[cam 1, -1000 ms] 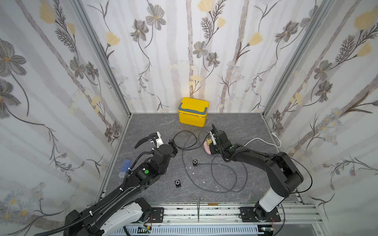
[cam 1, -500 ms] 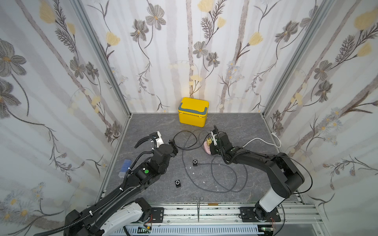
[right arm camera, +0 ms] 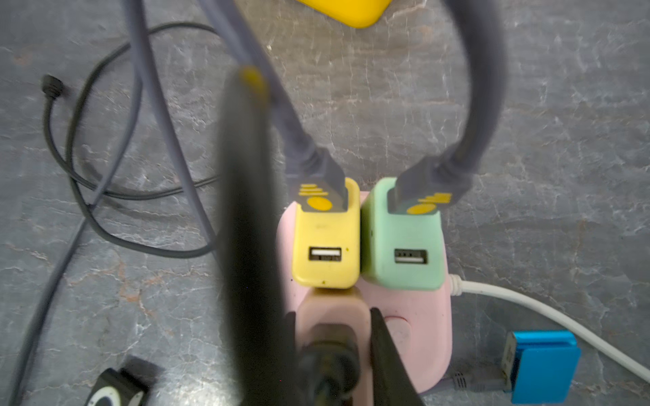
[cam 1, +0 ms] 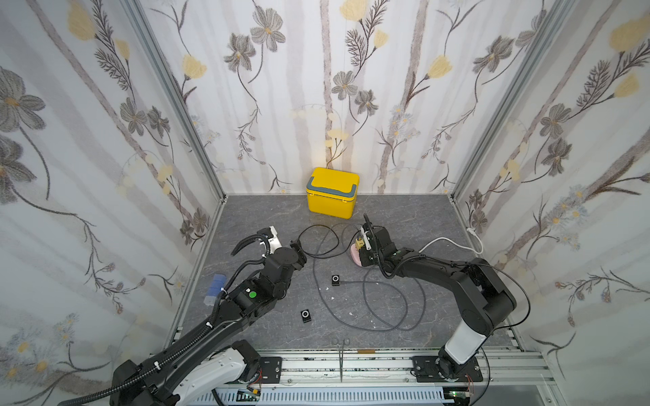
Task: Charge mp3
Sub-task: Insert the plug into the socket.
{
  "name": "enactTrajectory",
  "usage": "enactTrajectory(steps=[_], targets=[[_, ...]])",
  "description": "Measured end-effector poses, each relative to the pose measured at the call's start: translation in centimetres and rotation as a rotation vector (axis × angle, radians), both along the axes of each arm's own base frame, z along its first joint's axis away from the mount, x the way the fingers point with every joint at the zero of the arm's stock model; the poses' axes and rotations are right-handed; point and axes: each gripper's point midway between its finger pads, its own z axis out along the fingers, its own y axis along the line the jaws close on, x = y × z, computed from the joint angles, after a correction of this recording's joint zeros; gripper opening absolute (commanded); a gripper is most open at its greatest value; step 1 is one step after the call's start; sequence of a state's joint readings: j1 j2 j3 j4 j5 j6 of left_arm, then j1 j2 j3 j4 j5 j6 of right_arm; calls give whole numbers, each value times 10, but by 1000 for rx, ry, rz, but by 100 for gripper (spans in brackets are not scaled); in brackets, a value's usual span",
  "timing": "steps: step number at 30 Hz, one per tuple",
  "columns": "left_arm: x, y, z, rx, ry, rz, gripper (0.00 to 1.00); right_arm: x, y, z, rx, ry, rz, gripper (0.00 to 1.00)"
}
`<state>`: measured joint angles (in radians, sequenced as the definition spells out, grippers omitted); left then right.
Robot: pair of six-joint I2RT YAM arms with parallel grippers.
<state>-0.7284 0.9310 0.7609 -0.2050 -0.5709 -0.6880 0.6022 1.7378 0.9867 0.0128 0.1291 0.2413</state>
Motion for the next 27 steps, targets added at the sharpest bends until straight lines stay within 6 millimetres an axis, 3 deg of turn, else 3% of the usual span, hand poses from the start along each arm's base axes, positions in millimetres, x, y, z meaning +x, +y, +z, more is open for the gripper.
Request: enactTrajectory(steps=[8,14,17,22,27], targets=[[11,-10,-12,35,49,-21,69,-1,-2,-8,-16,9,-5,0],[31,-11,-39,98,174,-20,68,-1,-2,0,-9,5,-3,32],[38,-4,-53,113,238,-6,68,-9,-7,2,-35,41,-2,44],[53,7,-74,130,317,24,68,-11,-1,36,10,7,32,55],[67,16,-97,141,393,45,65,-16,7,66,75,-32,77,54]])
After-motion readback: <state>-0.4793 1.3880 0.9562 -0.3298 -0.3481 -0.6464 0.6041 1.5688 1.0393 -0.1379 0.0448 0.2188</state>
